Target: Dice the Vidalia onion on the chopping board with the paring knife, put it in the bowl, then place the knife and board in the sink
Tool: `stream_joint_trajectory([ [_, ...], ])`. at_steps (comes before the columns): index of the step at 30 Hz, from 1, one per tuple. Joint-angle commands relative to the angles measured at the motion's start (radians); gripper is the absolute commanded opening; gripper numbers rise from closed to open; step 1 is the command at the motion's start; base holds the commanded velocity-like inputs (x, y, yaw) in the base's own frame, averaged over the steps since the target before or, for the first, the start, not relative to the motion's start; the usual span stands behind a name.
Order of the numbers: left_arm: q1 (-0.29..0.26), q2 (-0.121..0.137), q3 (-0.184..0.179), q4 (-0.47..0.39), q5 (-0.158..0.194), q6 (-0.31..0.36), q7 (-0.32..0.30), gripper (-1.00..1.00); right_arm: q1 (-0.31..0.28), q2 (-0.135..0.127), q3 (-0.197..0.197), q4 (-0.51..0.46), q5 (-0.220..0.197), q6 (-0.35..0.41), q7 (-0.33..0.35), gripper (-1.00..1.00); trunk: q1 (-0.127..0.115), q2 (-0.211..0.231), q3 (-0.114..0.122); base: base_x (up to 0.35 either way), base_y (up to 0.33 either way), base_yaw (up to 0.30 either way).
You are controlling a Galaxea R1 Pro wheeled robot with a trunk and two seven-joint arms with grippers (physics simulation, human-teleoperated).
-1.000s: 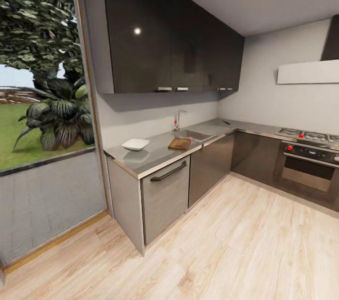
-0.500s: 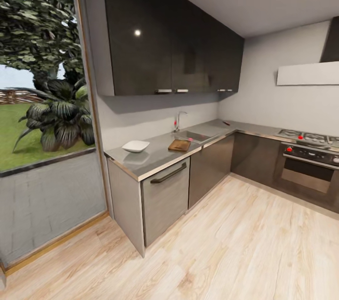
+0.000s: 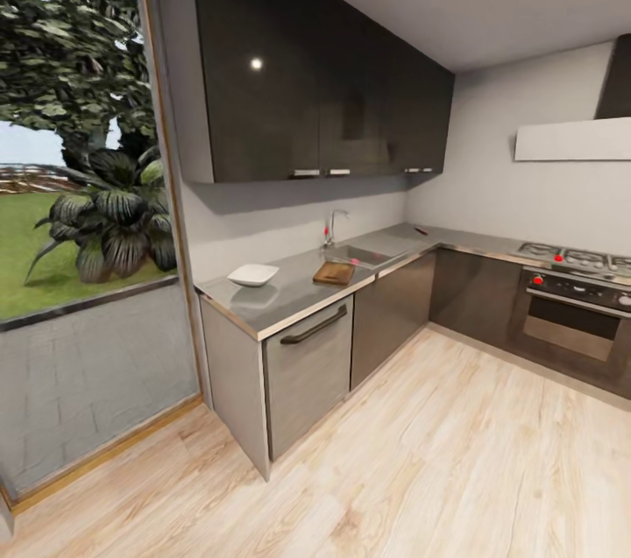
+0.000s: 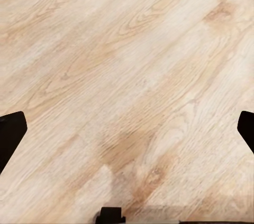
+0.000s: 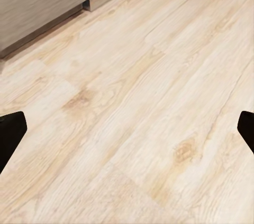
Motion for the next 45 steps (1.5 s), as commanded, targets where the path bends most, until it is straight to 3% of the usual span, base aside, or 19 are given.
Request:
stream_joint_trajectory([
  [1,0.000,0.000,0.001,-0.001,0.001,-0.002,0.001,1.00,0.000,0.000,0.000,0.000,0.000,-0.002,-0.004,1.00,-0.004,0.006,0.002,0.000,0.000,0.022],
  [45,0.000,0.000,0.001,-0.002,0.001,-0.003,0.001,1.00,0.000,0.000,0.003,0.000,0.000,-0.002,-0.004,1.00,-0.172,0.314,0.140,0.000,0.000,0.109],
])
